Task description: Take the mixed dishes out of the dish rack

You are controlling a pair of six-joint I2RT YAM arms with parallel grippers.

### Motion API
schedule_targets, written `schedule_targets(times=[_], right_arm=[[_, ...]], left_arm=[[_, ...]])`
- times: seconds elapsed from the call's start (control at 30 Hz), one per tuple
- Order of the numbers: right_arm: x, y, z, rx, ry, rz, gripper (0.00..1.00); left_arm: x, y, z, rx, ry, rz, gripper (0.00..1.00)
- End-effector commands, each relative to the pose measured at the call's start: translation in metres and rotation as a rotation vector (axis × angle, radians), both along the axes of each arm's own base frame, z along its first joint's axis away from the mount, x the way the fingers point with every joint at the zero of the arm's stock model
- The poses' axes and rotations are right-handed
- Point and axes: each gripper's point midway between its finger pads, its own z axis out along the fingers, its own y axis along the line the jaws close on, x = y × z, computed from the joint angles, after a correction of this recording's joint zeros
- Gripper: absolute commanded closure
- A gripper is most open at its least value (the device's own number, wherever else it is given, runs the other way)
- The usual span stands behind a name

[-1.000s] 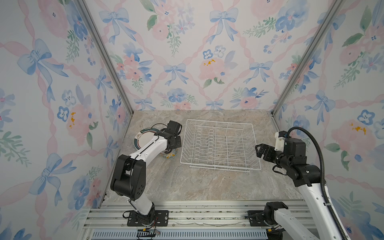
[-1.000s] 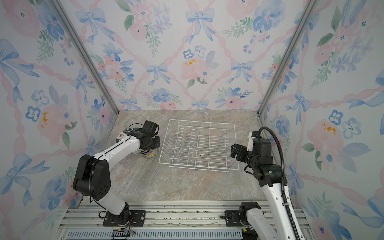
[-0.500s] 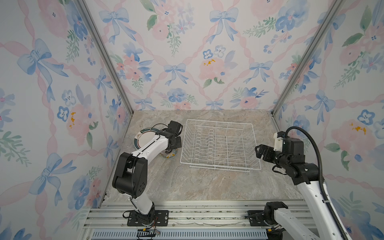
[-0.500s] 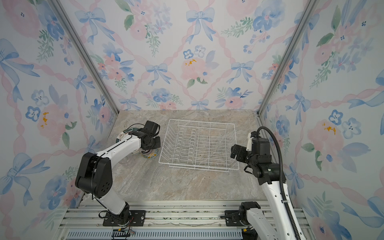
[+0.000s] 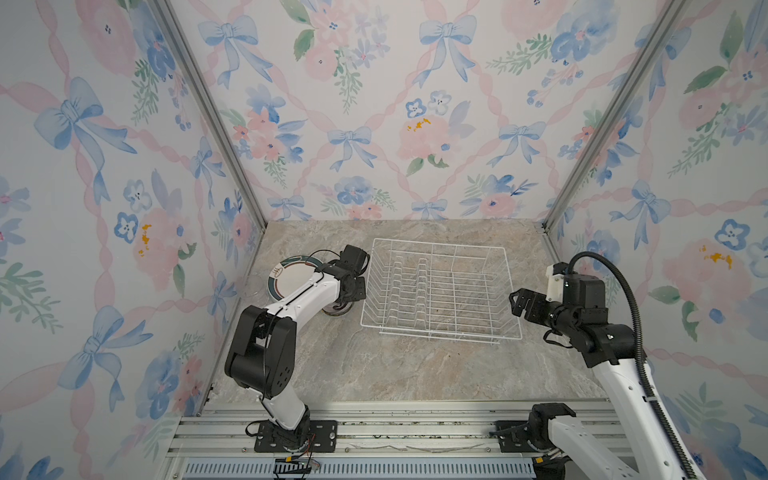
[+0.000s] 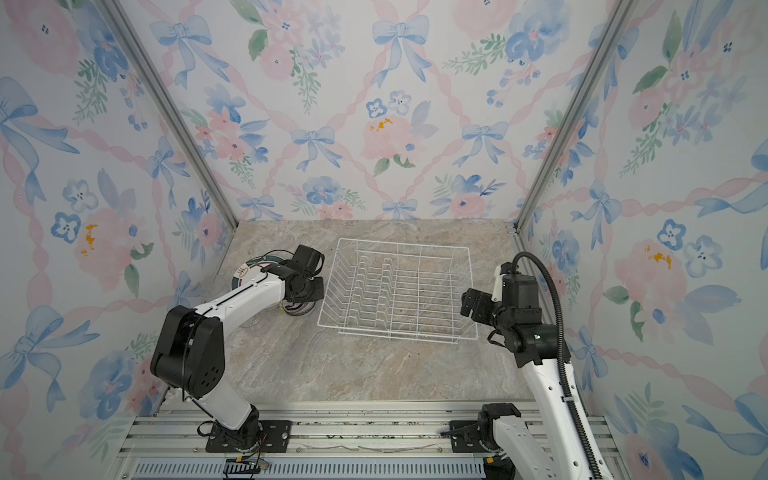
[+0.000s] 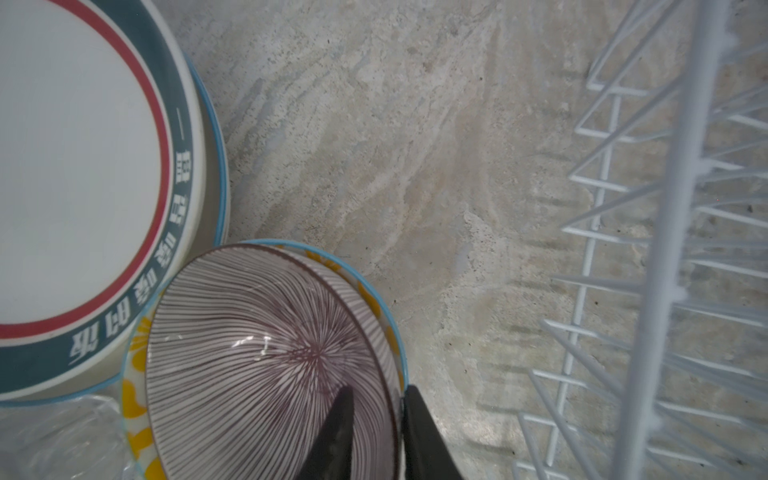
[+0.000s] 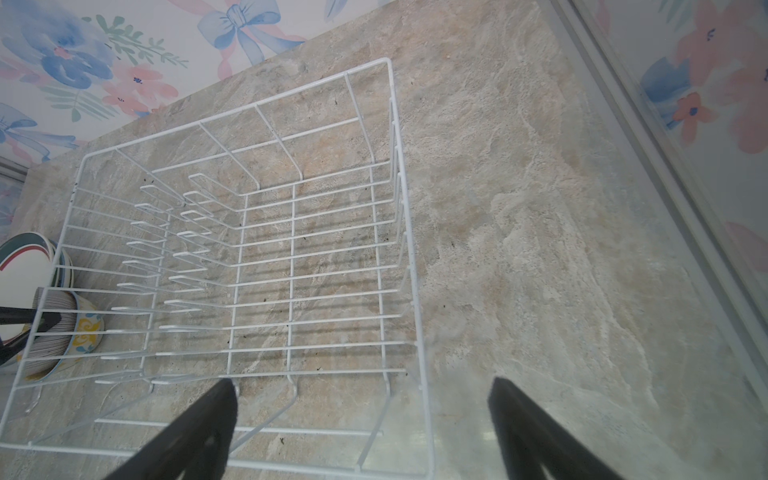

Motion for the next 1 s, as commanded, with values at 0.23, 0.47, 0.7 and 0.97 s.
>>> schedule_targets(times=[0.23,0.47,0.7,0.97], right_arm=[[-0.003,-0.003,-0.004,-0.013,0.007,-0.005,0.03],[0.003,-0.012,0.013,-0.019,-0.121,-0.064,0.03],[-0.009,-0.062,0.019,-0.128,-0.409,-0.327,0.03],[-0.014,-0.083,-0.008,-0.191,-0.563,-0.438,0.03]], left_arm=[[-0.001,0.012,0.036,0.031,-0.107,0.043,0.45],[-0.003,0.033,0.067,0.083,-0.213,0.115,0.02],[-0.016,0.073,0.103,0.164,-0.461,0.259,0.02],[-0.057,0.100,0.134,0.078,-0.910,0.246,0.02]])
